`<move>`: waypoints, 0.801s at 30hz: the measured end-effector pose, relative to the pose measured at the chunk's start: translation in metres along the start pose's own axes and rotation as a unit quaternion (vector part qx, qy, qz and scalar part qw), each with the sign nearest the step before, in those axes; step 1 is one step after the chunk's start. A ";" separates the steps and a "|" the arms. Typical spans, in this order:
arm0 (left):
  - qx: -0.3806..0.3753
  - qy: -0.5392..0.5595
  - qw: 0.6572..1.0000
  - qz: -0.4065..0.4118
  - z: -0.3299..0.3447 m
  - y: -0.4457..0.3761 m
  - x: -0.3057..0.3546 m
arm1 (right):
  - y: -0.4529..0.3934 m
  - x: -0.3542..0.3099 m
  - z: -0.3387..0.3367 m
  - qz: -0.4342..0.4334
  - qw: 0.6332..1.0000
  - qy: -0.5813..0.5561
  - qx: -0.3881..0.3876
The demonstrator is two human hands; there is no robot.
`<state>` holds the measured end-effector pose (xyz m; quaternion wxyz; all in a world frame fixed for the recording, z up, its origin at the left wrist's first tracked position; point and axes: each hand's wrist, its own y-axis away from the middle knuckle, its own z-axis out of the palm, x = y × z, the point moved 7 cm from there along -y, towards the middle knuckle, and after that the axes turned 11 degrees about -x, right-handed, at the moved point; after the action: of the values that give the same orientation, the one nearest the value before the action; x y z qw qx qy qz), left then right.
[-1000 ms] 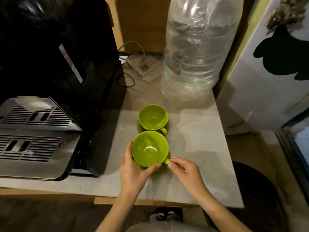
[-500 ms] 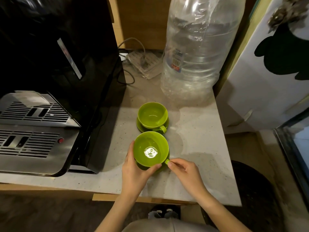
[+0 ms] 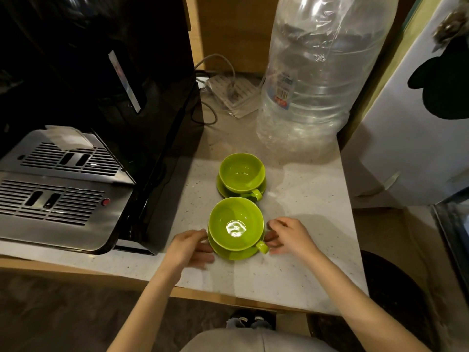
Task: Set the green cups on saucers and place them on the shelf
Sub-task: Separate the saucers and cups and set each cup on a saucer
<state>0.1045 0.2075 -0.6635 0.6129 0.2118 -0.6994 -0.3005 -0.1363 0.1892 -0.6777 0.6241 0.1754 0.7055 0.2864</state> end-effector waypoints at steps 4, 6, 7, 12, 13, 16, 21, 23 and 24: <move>-0.068 0.043 0.996 -0.032 0.002 -0.013 -0.005 | -0.010 -0.003 0.006 0.019 0.999 0.046 -0.014; -0.073 0.047 0.996 -0.032 0.003 -0.016 -0.005 | -0.009 -0.004 0.009 0.022 0.998 0.050 -0.032; -0.077 0.050 0.995 -0.032 0.003 -0.016 -0.005 | -0.009 -0.004 0.010 0.023 0.998 0.050 -0.043; -0.076 0.049 0.996 -0.021 0.003 -0.015 -0.006 | -0.005 -0.004 0.011 0.023 0.997 0.036 -0.058; -0.076 0.052 0.996 -0.020 0.004 -0.014 -0.006 | -0.004 -0.005 0.012 0.021 0.997 0.035 -0.058; -0.090 0.058 0.994 -0.015 0.006 -0.008 -0.004 | 0.005 -0.007 0.012 0.017 0.997 0.028 -0.067; -0.118 0.073 0.990 0.016 0.011 0.010 0.013 | 0.031 -0.026 0.008 -0.022 0.995 -0.007 -0.098; -0.123 0.068 0.989 0.037 0.012 0.019 0.028 | 0.041 -0.040 0.003 -0.044 0.995 -0.013 -0.093; -0.126 0.066 0.989 0.050 0.013 0.023 0.038 | 0.046 -0.048 -0.001 -0.056 0.994 -0.013 -0.090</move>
<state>0.0876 0.2008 -0.6211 0.6938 0.1172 -0.6239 -0.3401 -0.1344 0.1959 -0.6114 0.6615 0.0823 0.6776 0.3106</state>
